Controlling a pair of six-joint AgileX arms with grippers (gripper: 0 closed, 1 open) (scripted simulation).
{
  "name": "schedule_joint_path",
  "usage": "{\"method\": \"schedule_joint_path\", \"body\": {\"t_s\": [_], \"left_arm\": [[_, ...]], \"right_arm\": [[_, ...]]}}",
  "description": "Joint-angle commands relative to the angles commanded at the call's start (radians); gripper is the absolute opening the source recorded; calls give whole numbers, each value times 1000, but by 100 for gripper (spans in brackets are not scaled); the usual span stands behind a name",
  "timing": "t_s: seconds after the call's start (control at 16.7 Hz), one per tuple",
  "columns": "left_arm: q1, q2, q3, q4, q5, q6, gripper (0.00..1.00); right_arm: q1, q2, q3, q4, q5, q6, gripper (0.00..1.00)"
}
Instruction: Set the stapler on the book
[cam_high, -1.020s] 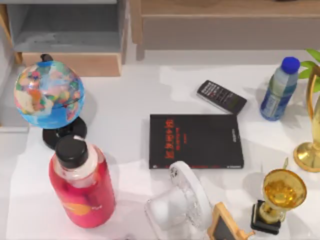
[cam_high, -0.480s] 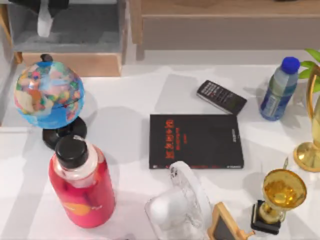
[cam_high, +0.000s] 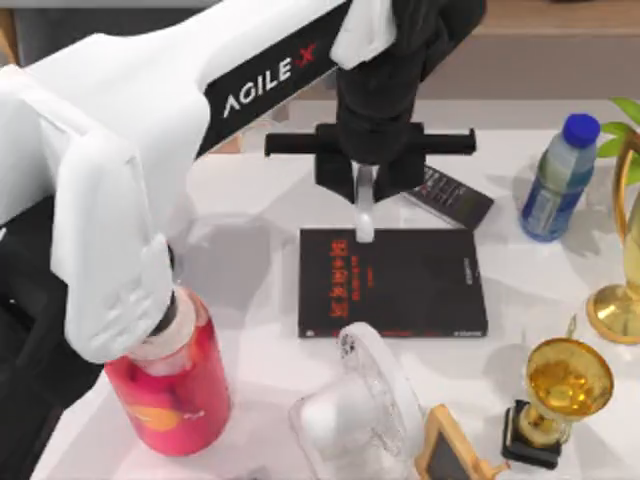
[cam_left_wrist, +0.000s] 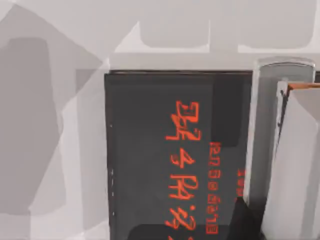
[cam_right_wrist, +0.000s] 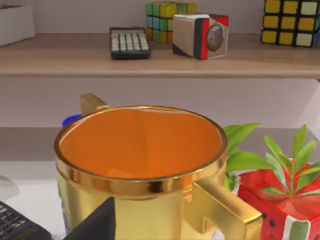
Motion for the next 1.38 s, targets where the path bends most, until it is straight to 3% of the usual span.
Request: {"method": "schedule_joint_path", "body": {"t_s": [0.24, 1.08, 1.38], "left_arm": [[-70, 35, -26, 17, 27, -87, 0], [-65, 40, -135, 132, 28, -82, 0], [-65, 40, -135, 132, 28, -82, 38]], "right_arm": [[0, 0, 0, 0, 0, 0, 100], [0, 0, 0, 0, 0, 0, 100], [0, 0, 0, 0, 0, 0, 100]]}}
